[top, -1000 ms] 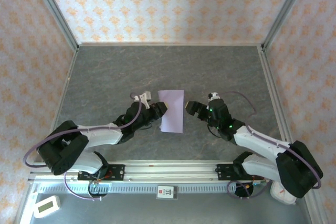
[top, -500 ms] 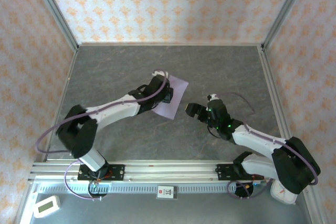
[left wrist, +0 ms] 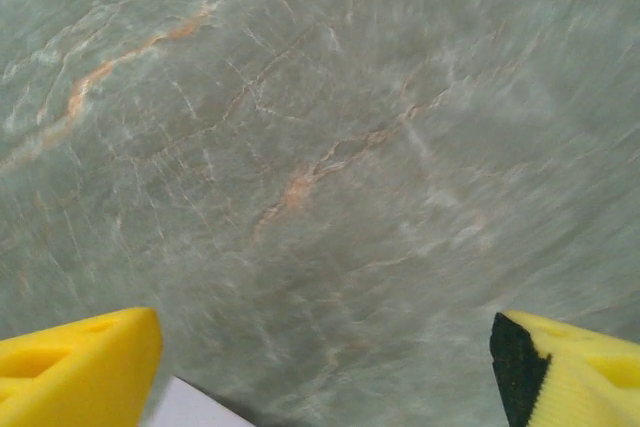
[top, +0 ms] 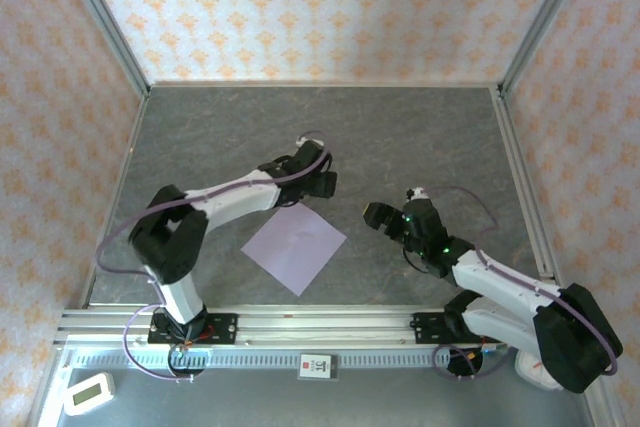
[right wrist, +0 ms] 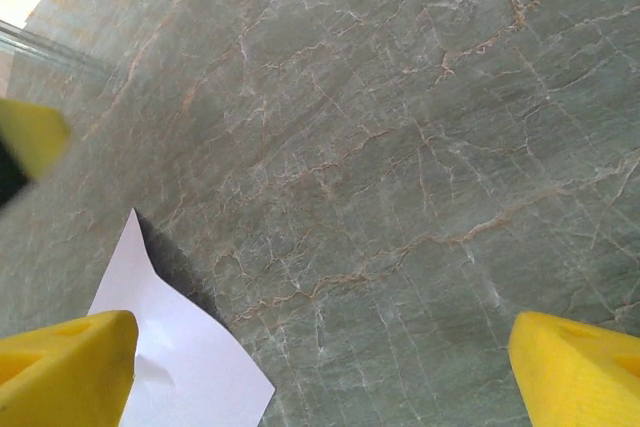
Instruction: Fold a paper plane with a square sheet of paper (pick it up from the middle)
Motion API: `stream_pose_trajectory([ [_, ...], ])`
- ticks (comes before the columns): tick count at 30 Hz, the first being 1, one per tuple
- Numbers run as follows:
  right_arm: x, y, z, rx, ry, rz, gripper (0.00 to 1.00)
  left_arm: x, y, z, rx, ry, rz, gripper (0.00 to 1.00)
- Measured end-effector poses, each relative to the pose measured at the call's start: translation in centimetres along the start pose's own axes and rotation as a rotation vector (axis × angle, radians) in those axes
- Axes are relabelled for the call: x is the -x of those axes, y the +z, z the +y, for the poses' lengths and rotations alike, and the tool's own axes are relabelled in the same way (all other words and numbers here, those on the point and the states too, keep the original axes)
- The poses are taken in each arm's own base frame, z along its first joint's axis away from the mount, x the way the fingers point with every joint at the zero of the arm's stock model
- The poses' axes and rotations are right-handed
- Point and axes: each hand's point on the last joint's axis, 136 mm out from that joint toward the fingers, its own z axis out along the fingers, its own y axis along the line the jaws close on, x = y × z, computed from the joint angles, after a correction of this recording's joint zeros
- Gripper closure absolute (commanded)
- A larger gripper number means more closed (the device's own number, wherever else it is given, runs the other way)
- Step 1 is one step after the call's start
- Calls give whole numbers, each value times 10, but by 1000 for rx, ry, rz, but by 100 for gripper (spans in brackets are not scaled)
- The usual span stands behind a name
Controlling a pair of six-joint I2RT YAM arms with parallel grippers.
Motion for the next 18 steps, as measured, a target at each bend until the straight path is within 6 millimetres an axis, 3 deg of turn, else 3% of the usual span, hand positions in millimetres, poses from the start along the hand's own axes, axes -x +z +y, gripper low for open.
stream_pose_trajectory([
  [5,-2,1,-2,-10,0,8,5,-34,-53,6,-120,-421,-60,6],
  [8,-2,2,-3,-11,0,9,5,-55,-68,12,-141,-594,-52,4],
  [12,-3,2,-4,-16,-1,13,5,-77,-70,21,-140,-766,-25,3],
  [18,-1,4,-2,-16,-1,13,5,-113,-50,39,-51,-838,33,3],
])
